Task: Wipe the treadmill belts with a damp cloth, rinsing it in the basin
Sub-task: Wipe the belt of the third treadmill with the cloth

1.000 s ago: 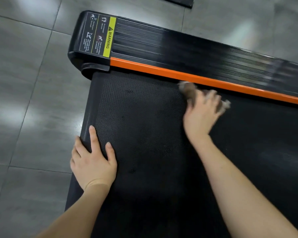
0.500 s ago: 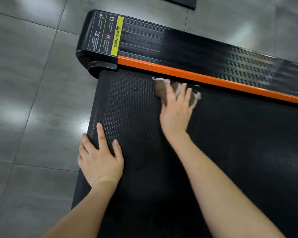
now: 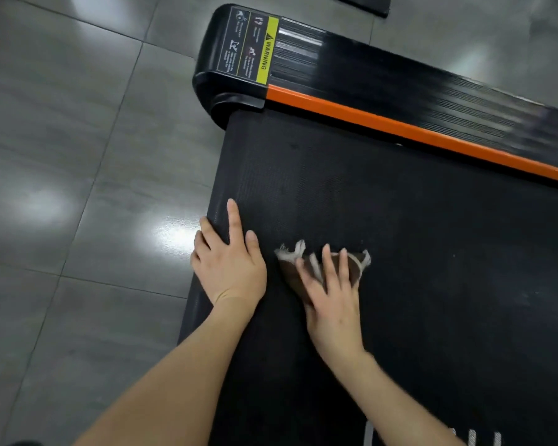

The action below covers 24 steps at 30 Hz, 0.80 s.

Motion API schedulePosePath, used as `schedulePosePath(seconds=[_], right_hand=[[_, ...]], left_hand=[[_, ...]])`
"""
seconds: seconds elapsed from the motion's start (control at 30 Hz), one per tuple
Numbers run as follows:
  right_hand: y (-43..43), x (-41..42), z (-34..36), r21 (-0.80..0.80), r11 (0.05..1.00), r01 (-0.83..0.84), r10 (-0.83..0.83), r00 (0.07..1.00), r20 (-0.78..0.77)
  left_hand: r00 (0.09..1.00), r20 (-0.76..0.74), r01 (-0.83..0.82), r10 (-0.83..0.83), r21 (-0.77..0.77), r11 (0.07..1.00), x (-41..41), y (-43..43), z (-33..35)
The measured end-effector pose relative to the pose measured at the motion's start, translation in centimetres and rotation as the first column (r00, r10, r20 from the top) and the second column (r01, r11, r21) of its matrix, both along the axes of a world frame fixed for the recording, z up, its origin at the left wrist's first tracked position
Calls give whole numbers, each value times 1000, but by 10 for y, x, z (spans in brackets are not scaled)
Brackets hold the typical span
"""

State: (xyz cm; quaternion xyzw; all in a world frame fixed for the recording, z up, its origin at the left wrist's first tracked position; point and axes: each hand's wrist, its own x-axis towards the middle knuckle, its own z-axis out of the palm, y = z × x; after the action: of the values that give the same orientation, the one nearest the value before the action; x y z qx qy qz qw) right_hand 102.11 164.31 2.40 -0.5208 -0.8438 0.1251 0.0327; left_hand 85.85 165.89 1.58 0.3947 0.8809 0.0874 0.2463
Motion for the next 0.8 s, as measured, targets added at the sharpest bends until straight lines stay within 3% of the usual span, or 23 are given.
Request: schedulePosePath(seconds=[0.07,0.17,0.23,0.3,0.4,0.53,0.67,0.73,0.8], right_hand=[[47,-12,-3,39,999,11,-11,1000,-2],[132,-47,-1,15,974,225,-225,974,4],[135,-61,-6,-25,946,322,-323,946,-31],[100,-59,-9,14,966,257,-255,964,-74],[10,-39,-10,31,993,114,-110,988,-110],[-125,-7,4,-135,990,-34,30,999,-32],[-152,6,31,-262,960,-105,112,994,13],[-138,-2,62,-316,948,24,-63,991,-114],[-124,-11,102,-506,846,167,-343,898,-276]], left_hand=[[1000,18,21,-22,32,999,-4,-3,-2],[999,37,5,-7,46,999,-7,-5,-3],[998,60,-11,8,46,999,-8,-3,-1],[991,135,-28,19,65,997,-14,-1,2],[919,394,-63,8,128,990,-33,-14,4],[811,580,-19,-70,147,989,-46,-61,11],[754,656,-18,-27,62,998,-47,-105,25],[743,669,-46,5,44,998,-50,-116,33],[733,679,-96,40,45,994,-54,-121,41]])
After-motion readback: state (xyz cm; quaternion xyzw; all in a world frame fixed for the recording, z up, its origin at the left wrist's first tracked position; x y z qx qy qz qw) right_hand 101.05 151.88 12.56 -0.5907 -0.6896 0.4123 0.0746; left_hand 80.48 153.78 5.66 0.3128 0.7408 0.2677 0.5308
